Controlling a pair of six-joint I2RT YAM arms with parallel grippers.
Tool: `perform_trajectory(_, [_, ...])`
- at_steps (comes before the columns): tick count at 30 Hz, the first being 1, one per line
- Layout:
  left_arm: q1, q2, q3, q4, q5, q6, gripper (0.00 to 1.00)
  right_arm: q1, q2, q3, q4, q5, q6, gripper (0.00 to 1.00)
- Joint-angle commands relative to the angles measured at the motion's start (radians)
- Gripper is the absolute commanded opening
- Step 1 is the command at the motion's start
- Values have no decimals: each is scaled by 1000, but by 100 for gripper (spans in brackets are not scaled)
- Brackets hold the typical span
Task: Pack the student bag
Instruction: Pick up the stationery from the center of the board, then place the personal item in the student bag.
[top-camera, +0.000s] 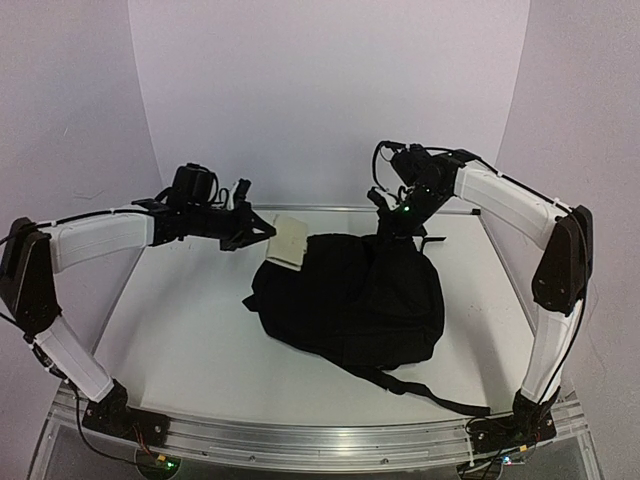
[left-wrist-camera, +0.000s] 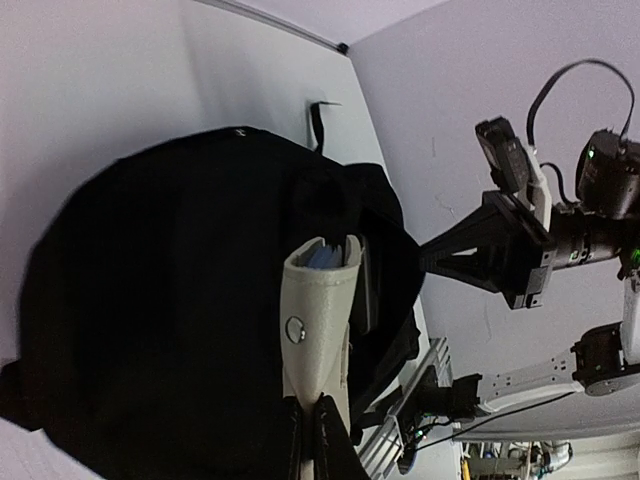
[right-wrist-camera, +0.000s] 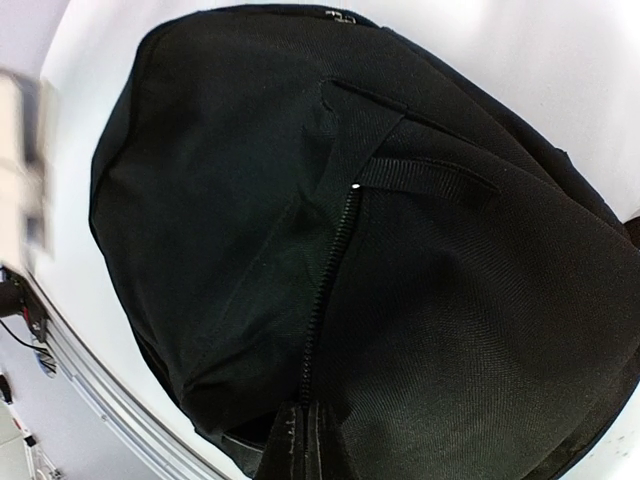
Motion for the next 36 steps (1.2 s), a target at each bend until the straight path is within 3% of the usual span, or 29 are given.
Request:
perform_trajectory(1, [-93, 126, 120, 159, 69, -28, 0, -28, 1, 65, 19, -2, 23, 0])
perform_trajectory(12, [-185, 404, 316, 299, 129, -64, 0, -32, -22, 54, 28, -63, 31, 0])
perform_trajectory(20, [-224, 522, 399, 396, 201, -121, 0, -32, -6, 85, 45, -82, 49, 0])
perform_trajectory(26, [-240, 553, 366, 479, 215, -173, 0, -33, -7, 100, 54, -98, 70, 0])
perform_trajectory(36, [-327, 734, 550, 513, 186, -169, 0, -33, 12, 111, 92, -157, 120, 0])
